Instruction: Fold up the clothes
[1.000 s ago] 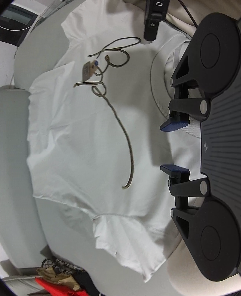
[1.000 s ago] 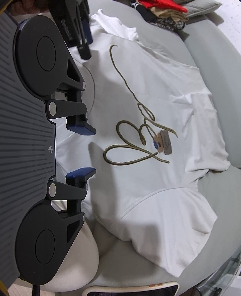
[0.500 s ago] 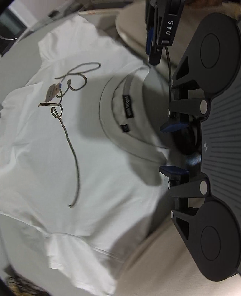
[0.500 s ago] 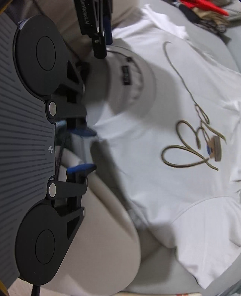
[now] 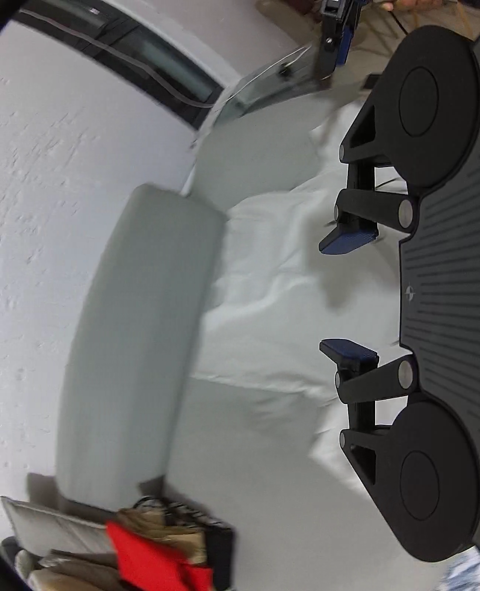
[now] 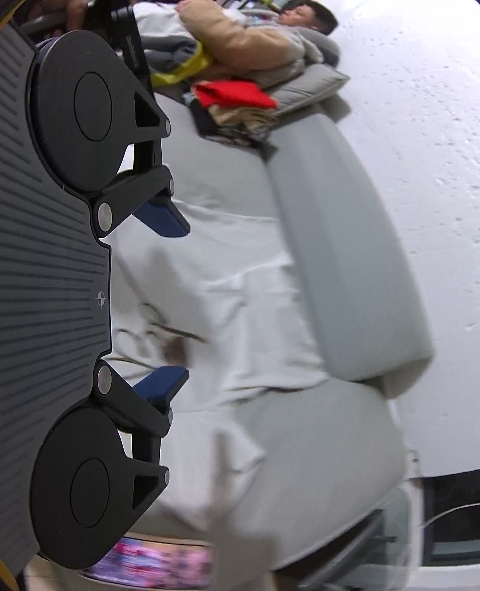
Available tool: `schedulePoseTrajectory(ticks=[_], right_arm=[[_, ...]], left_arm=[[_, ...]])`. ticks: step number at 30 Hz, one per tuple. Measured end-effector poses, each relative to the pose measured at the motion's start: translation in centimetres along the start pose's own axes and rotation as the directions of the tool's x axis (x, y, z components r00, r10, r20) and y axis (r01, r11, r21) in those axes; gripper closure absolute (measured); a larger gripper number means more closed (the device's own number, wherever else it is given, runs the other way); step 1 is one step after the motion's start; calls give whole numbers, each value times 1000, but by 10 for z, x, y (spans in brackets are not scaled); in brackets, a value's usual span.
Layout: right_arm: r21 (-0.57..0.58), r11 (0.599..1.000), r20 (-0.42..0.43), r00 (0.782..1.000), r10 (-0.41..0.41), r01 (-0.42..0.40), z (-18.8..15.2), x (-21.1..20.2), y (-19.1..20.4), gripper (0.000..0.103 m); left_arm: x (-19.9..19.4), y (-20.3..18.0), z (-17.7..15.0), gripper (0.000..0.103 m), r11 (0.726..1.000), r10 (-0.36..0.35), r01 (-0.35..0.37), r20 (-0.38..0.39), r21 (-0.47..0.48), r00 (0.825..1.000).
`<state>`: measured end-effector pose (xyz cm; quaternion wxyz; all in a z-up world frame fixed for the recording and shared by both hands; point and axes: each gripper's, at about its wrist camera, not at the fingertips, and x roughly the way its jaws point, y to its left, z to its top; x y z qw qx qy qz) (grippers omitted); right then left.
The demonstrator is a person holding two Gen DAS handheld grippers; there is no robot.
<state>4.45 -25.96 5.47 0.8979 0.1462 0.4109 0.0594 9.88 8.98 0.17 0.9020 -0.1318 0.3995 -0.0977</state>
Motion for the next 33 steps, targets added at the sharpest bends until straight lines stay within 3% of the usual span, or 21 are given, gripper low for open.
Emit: schedulePoseTrajectory(ticks=[2,8,11,13,17,20,26,28,29,30,31,33], right_arm=[[0,998,3,998,-59,59,22,24,-5,21],[86,985,-93,986,-140,148,64,142,-47,24],[96,973,-149,969,-195,211,80,211,-74,50],[107,963,-151,961,-230,247,91,250,-91,55],[92,968,-53,972,-230,234,126,304,-116,55],[54,974,-30,976,-217,219,152,342,-127,53],[-48,985,-73,983,-171,168,173,402,-131,53],[-99,983,-79,983,-165,157,176,416,-127,58],[-138,977,-89,981,-173,160,175,422,-122,62],[-179,970,-99,978,-183,163,173,428,-117,82],[-225,960,-115,974,-195,166,171,433,-112,99],[-291,936,-63,972,-227,200,166,428,-104,100]], left_arm=[[30,14,17,55,999,26,-26,-19,-19,999],[138,57,47,58,990,129,-135,-111,-47,985],[190,77,57,65,984,172,-175,-131,-14,976],[219,88,66,65,982,188,-188,-119,13,975],[264,97,94,58,975,218,-216,-34,53,975],[293,99,110,53,968,236,-237,19,83,972],[340,103,127,54,968,221,-218,-19,122,975],[351,102,130,60,967,216,-211,-27,140,976],[350,100,129,84,966,210,-206,-11,158,978],[347,97,129,102,964,207,-205,6,172,978],[341,94,128,100,961,206,-207,25,182,978],[325,91,126,100,956,208,-226,110,189,972]])
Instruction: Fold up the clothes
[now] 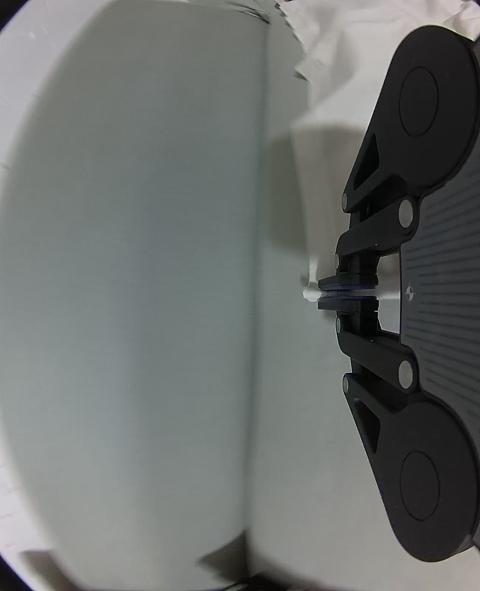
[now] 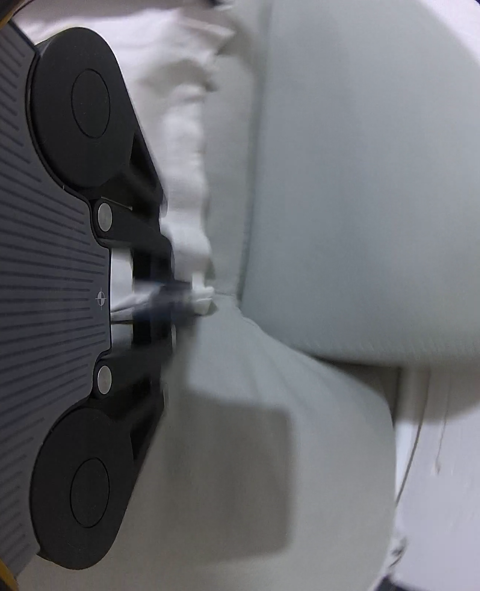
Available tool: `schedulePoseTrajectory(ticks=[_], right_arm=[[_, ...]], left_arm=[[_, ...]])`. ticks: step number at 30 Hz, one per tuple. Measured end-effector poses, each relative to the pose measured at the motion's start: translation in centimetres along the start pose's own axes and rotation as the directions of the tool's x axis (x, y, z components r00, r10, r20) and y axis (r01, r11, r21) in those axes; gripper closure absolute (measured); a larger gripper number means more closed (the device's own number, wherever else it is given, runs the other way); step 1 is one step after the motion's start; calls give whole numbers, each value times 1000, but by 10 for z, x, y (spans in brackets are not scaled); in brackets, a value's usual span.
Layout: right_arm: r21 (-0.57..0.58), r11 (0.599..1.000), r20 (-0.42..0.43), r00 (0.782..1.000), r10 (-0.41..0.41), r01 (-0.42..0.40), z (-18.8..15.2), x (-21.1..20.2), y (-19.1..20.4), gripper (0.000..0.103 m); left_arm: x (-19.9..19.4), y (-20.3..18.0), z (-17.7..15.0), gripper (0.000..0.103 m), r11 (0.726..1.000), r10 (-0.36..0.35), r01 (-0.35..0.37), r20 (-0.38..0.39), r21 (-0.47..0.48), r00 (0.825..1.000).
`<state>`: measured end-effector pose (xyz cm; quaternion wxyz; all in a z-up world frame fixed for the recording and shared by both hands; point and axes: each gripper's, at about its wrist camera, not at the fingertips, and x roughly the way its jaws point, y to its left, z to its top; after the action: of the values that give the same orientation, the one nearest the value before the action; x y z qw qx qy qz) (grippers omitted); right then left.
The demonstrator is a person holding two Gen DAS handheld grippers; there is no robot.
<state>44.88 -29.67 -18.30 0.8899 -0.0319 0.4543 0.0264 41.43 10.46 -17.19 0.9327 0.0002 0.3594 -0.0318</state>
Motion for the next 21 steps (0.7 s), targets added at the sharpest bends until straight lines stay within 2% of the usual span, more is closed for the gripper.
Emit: schedulePoseTrajectory(ticks=[2,4,6,8,10,12,14,16,18,20,21], right_arm=[[13,998,143,988,-65,64,-4,-22,0,100],[76,992,260,959,-115,98,-8,-39,-6,100],[112,979,271,943,-192,167,-8,-31,-10,102],[146,960,269,924,-271,239,-8,-21,-12,103],[190,946,217,928,-301,262,-9,-5,-22,103],[185,947,210,931,-299,263,-10,-2,-23,103],[153,953,203,935,-289,262,-8,-4,-20,101],[171,970,182,962,-204,173,-6,-13,-18,81],[196,980,153,988,8,-38,1,-17,-15,72],[205,957,99,977,189,-206,0,-12,-9,73],[202,950,79,971,225,-236,0,-7,-3,72]], left_arm=[[-8,5,-4,100,999,41,-40,48,-22,998],[-17,10,-7,100,996,82,-78,95,-46,992],[-19,15,-12,100,990,125,-117,113,-73,986],[0,17,-18,100,981,170,-165,41,-101,985],[11,15,-24,99,975,196,-193,15,-109,981],[9,3,-25,100,972,229,-227,36,-52,973],[7,-3,-25,99,975,222,-222,40,-7,974],[10,-1,-24,99,977,212,-213,30,13,977],[8,0,-24,99,978,207,-208,21,18,978],[9,1,-22,99,979,203,-204,16,25,979],[9,0,-20,99,979,203,-203,13,28,979]])
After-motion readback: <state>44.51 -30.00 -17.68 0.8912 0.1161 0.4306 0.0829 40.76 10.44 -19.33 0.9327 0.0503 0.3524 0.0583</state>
